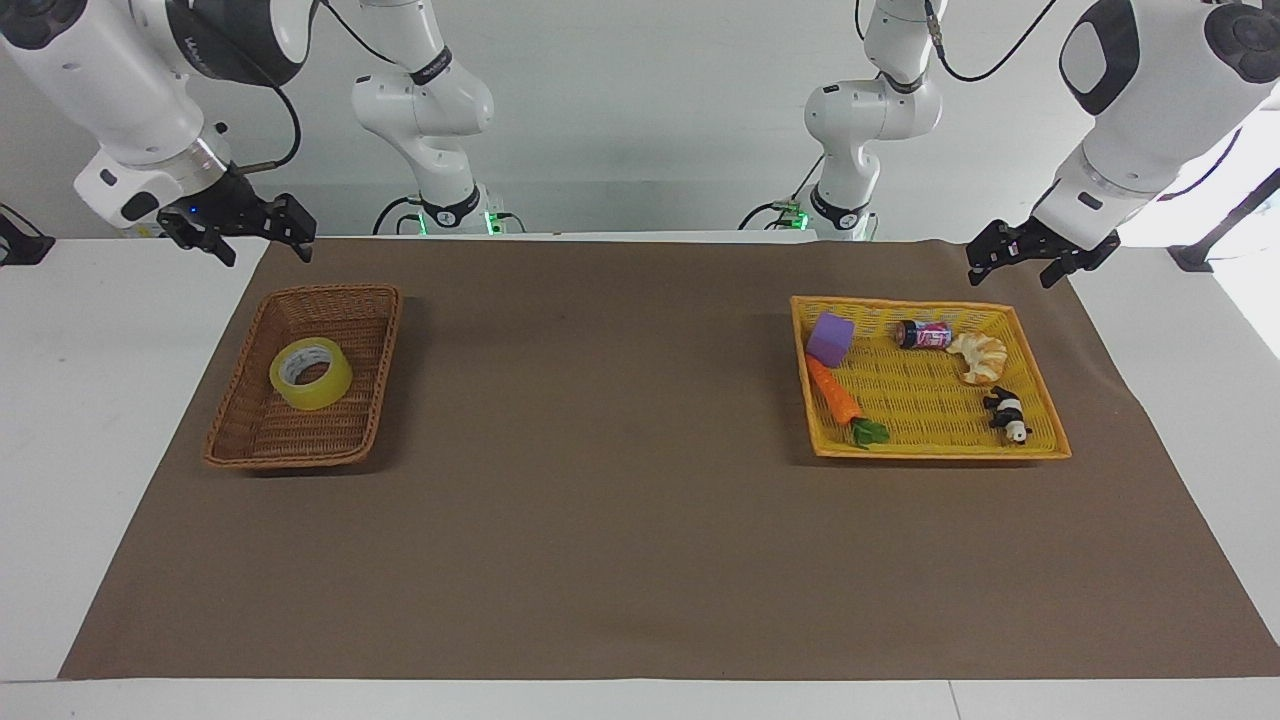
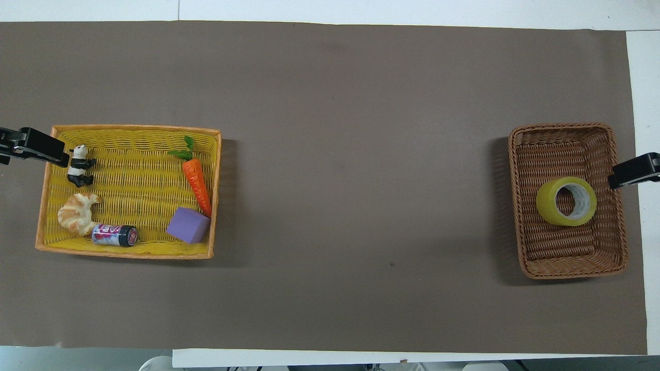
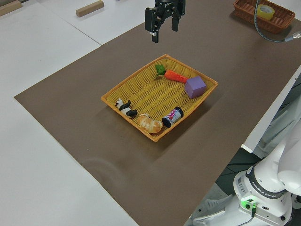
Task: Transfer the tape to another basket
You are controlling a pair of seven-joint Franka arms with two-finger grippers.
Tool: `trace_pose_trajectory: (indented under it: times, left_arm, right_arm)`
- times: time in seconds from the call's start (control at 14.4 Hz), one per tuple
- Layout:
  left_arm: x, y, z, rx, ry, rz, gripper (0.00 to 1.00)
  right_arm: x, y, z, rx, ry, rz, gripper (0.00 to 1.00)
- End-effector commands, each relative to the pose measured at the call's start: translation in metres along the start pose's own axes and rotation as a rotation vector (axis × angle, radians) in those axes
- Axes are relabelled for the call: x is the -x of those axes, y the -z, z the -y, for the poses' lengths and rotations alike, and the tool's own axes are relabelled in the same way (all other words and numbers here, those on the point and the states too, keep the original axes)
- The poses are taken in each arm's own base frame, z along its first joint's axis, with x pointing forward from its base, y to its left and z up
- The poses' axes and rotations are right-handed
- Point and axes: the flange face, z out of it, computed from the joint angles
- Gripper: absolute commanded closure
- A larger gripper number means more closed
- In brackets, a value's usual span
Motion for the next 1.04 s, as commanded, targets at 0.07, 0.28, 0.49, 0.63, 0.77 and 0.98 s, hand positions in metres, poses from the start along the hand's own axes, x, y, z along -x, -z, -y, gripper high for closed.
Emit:
trace_pose_trajectory:
  times: [0.07,0.28,0.49,0.63,0.77,0.98]
  left_arm:
    - [0.007,0.0,0.002,-0.001,0.002,0.01,0.0]
    - [0.007,0.0,0.002,-0.001,0.004,0.01,0.0]
    - [0.007,0.0,0.002,-0.001,0.002,0.01,0.0]
    - [0.007,0.0,0.002,-0.001,0.002,0.01,0.0]
    - [0.007,0.0,0.002,-0.001,0.002,0.01,0.0]
    - [0.007,0.0,0.002,-0.001,0.004,0.01,0.0]
  right_arm:
    - [-0.015,0.01,0.001,0.025,-0.006,-0.023,0.0]
    - [-0.017,0.005,-0.001,0.011,-0.027,-0.008,0.0]
    - [-0.017,0.003,-0.002,-0.048,-0.108,-0.005,0.0]
    - [-0.016,0.001,-0.004,-0.047,-0.111,0.011,0.0]
    - [-0.015,0.011,-0.005,-0.057,-0.114,0.004,0.0]
    - [-0.014,0.013,-0.005,-0.055,-0.111,0.001,0.0]
